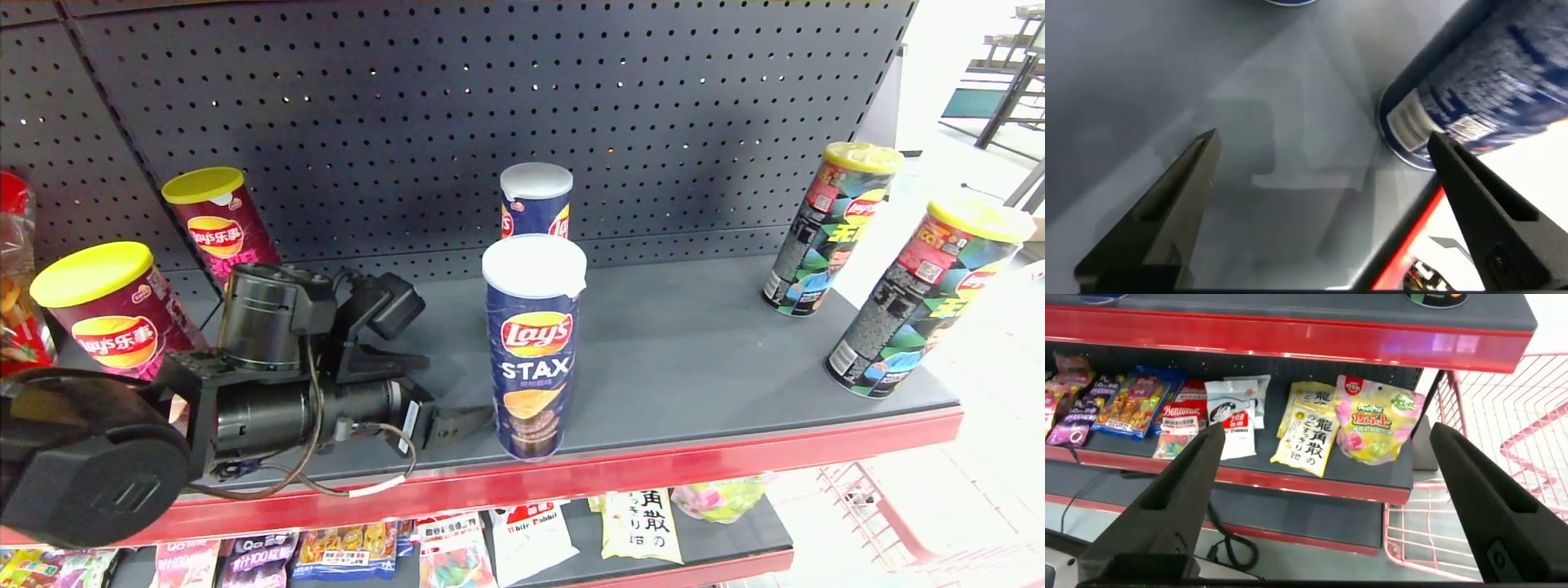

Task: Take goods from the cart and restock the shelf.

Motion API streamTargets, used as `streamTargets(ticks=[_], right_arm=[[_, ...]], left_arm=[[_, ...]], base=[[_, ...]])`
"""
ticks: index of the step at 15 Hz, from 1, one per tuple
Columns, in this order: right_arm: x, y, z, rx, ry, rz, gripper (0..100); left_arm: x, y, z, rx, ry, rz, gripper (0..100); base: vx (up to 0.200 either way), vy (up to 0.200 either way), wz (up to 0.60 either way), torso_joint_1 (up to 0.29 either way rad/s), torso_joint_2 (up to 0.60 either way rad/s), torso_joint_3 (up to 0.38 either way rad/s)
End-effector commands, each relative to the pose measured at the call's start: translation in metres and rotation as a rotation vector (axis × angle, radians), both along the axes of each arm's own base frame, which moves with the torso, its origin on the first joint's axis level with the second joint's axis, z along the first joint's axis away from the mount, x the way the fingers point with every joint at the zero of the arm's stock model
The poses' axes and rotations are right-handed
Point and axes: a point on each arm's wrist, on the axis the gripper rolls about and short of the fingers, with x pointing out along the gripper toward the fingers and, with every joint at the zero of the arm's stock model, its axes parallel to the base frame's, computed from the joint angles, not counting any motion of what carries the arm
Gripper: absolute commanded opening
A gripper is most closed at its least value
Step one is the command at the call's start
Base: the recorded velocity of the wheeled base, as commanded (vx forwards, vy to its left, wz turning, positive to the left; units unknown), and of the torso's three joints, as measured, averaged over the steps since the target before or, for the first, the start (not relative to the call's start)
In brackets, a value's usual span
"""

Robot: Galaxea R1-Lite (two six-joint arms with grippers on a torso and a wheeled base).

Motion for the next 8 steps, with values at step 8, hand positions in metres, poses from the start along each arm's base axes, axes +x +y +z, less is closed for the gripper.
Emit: streamTargets(ticks=[8], right_arm=[[0.0008, 0.0001, -0.0013, -0.001, 0.011, 0.001, 100]], left_arm=[[0.0082, -0.0046, -0.0051, 0.008, 0.011, 0.002, 100]], base=[[0.000, 0.000, 0.00, 0.000, 0.00, 0.000]])
